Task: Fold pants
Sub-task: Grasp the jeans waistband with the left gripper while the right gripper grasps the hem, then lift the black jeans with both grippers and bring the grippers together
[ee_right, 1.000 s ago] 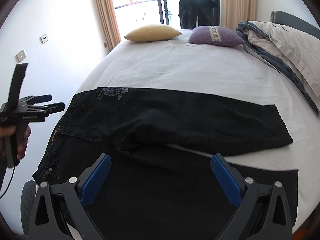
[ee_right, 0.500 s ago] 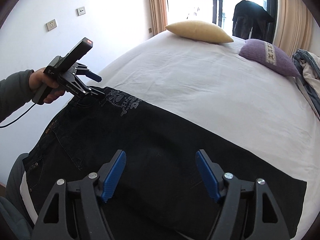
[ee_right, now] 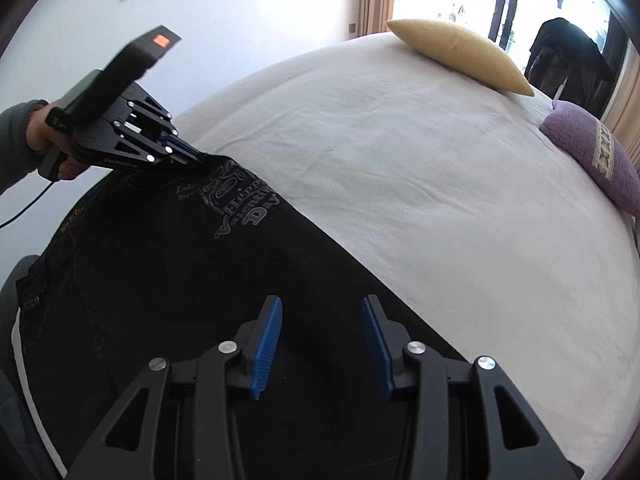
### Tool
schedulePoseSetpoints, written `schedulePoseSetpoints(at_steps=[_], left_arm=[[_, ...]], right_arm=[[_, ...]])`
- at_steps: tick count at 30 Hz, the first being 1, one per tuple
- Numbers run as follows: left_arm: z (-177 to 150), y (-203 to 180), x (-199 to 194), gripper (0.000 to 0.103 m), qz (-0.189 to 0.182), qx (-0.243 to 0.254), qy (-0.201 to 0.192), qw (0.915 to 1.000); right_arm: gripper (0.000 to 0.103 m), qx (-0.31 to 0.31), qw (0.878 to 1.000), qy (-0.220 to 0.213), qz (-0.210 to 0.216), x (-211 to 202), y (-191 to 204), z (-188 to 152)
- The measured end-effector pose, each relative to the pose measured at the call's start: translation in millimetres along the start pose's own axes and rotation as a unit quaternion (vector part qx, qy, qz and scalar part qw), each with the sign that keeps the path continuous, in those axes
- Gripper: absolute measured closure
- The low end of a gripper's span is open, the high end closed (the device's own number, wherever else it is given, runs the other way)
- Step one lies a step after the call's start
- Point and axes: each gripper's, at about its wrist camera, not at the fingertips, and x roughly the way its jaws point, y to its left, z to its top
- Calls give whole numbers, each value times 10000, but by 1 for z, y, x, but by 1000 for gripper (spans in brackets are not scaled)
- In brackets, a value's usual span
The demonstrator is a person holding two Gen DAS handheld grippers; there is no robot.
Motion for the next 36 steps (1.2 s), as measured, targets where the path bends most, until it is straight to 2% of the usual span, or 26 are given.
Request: schedulePoseSetpoints(at_steps=[4,7,11,15,16,20,21,22,23,26,29,36], left_arm=[[-9,-11,-15,99,150,62,-450,9989],[-27,-18,-36,99,438,349,-757,9956],[-36,-29,-47,99,493,495,-1005,9925],[-45,-29,-60,99,469,507,-1105,9915],[-54,-29,-69,99,477,533,-1101,9913],[-55,-31,-68,99,455,539,-1103,9914],[-55,-31,-66,99,445,523,-1102,9915],[-55,-30,-66,99,430,502,-1107,9917],[-54,-29,-65,99,404,488,-1104,9919],[-53,-31,-64,99,391,515,-1101,9918],[-52,-30,-64,99,384,493,-1098,9920],[-51,-32,-63,99,406,436,-1104,9921]], right_arm=[[62,-199,9996,186,-20,13,-7,11],[62,-328,9992,232,-45,16,-10,19],[62,-528,9979,383,-38,21,-12,27],[62,-649,9958,649,-47,31,-12,27],[62,-659,9956,664,4,32,-12,28],[63,-780,9952,582,125,31,-3,34],[65,-869,9941,638,105,33,0,35],[77,-941,9930,709,84,37,3,36],[82,-975,9923,760,74,39,4,37],[83,-963,9923,783,39,40,5,38],[93,-962,9921,807,48,41,4,40],[99,-948,9933,652,-48,34,8,40]])
